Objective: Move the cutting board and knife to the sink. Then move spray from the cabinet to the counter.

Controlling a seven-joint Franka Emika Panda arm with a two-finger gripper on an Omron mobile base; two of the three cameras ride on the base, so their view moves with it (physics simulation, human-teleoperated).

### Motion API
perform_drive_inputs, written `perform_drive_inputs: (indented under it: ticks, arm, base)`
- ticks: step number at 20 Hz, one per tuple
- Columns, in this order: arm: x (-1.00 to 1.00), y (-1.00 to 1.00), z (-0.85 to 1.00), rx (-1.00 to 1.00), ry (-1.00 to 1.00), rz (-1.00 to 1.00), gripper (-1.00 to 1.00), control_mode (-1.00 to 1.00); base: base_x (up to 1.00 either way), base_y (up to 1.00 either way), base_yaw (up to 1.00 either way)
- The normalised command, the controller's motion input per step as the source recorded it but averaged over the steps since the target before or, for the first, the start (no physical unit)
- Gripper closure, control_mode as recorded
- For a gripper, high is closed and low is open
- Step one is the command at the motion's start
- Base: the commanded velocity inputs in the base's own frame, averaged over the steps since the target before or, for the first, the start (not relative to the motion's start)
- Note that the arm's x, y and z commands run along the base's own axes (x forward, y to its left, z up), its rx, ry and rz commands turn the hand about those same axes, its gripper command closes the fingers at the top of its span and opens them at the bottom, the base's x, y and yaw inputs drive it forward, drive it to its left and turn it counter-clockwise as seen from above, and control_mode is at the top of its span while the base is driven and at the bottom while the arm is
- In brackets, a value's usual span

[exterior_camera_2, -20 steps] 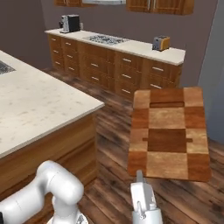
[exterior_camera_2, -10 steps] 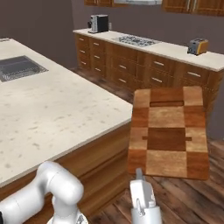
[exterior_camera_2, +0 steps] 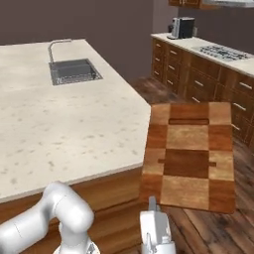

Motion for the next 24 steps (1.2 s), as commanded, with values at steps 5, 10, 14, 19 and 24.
perform_drive_inputs:
  ticks: [5,10,14,19,24]
  arm:
    - [0.0,0.0,0.0,0.0,0.0,0.0,1.0,1.0]
    - [0.0,0.0,0.0,0.0,0.0,0.0,1.0,1.0]
    - [0.0,0.0,0.0,0.0,0.0,0.0,1.0,1.0]
    - [0.0,0.0,0.0,0.0,0.0,0.0,1.0,1.0]
    - [0.0,0.0,0.0,0.0,0.0,0.0,1.0,1.0]
  base:
    - [0.83,-0.6,0.58]
    - [0.81,-0.82,0.56]
    - [0.7,-0.89,0.53]
    - [0.59,-0.95,0.52]
    - [0.31,-1.0,0.47]
